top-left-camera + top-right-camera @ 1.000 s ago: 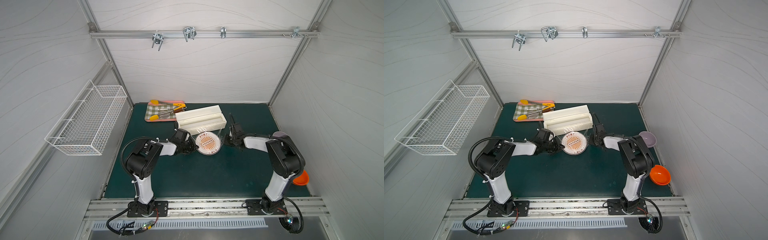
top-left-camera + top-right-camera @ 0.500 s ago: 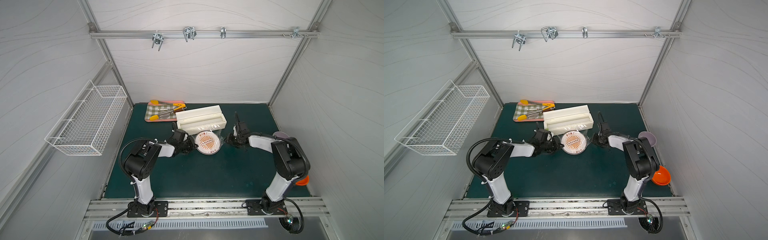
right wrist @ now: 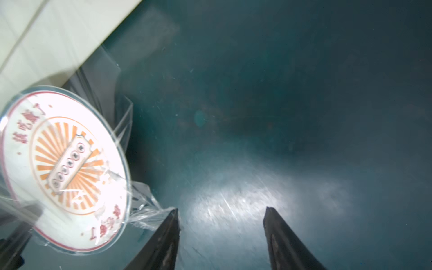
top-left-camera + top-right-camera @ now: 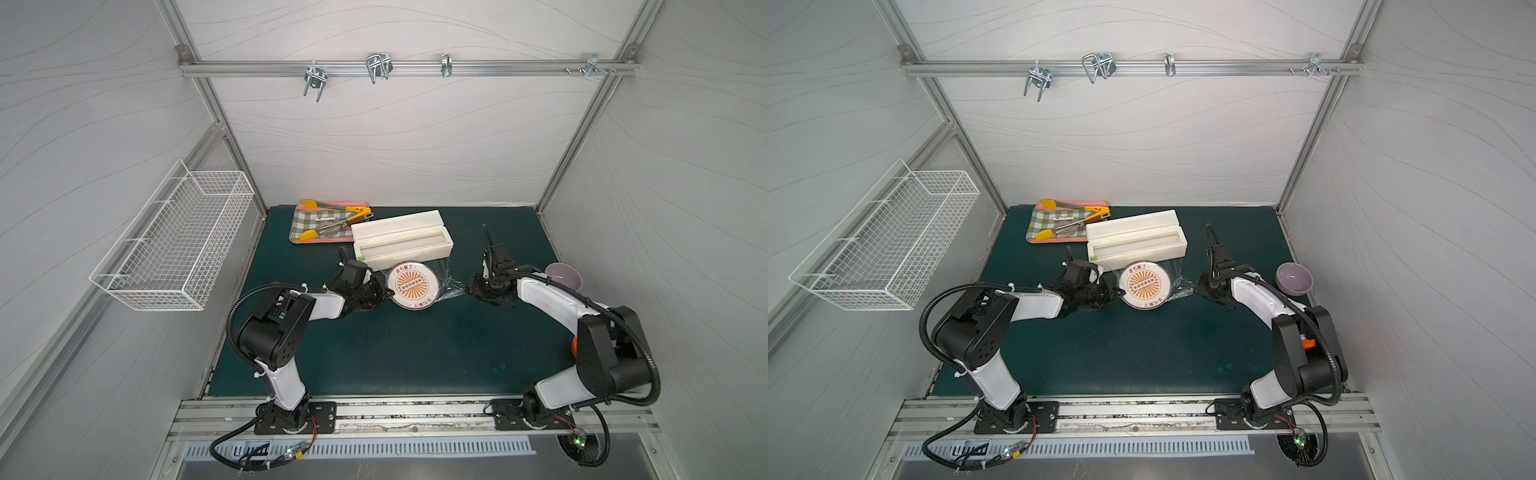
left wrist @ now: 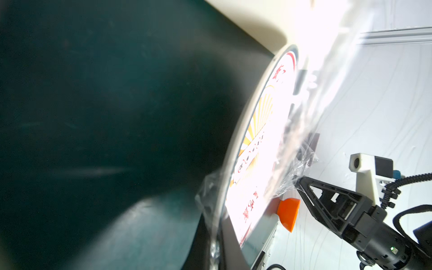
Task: Wrap the plate with plastic wrap
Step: Pick up the plate at the center of the board, then cover the plate with plastic wrap.
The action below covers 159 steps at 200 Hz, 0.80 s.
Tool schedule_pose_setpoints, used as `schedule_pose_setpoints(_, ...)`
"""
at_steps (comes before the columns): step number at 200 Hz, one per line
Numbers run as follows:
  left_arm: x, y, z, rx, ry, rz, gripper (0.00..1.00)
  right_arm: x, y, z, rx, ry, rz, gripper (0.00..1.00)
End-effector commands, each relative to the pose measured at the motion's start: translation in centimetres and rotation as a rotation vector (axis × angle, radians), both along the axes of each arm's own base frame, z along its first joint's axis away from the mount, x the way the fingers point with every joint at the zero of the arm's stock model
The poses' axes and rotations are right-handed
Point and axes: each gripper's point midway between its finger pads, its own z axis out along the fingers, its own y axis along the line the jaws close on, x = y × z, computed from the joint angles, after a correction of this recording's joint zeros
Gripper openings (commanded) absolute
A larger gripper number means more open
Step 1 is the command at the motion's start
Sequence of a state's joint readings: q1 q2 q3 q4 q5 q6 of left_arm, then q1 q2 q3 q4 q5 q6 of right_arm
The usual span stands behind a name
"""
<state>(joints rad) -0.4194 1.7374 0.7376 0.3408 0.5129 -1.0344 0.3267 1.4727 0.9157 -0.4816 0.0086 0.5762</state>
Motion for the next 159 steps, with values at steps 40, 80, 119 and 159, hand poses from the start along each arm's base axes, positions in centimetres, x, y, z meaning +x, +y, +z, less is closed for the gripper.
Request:
schedule_pose_setpoints(40,0.5,-0.8,4.8,-0.084,-0.101,-0.026,0.00,-1.2,-3.2,4.7,-0.091,-0.063,-0.023,0.64)
schedule_pose_setpoints(80,0.4,-0.9,5.8,-0.085,-0.119,-0.037,0.00,-1.4,-3.1,8.4,-0.078,-0.152,0.012,0.64)
schedule_pose_setpoints(119,0.1,-1.0,7.1,-0.091,-0.134,-0.045,0.00,-2.1,8.0,10.1,0.231,-0.125,0.228,0.51)
schedule_pose_setpoints(159,-0.2,-1.0,8.2,-0.112,-0.145,-0.043,0.00,-0.8,11.2,7.9,0.353,-0.052,0.187,0.41)
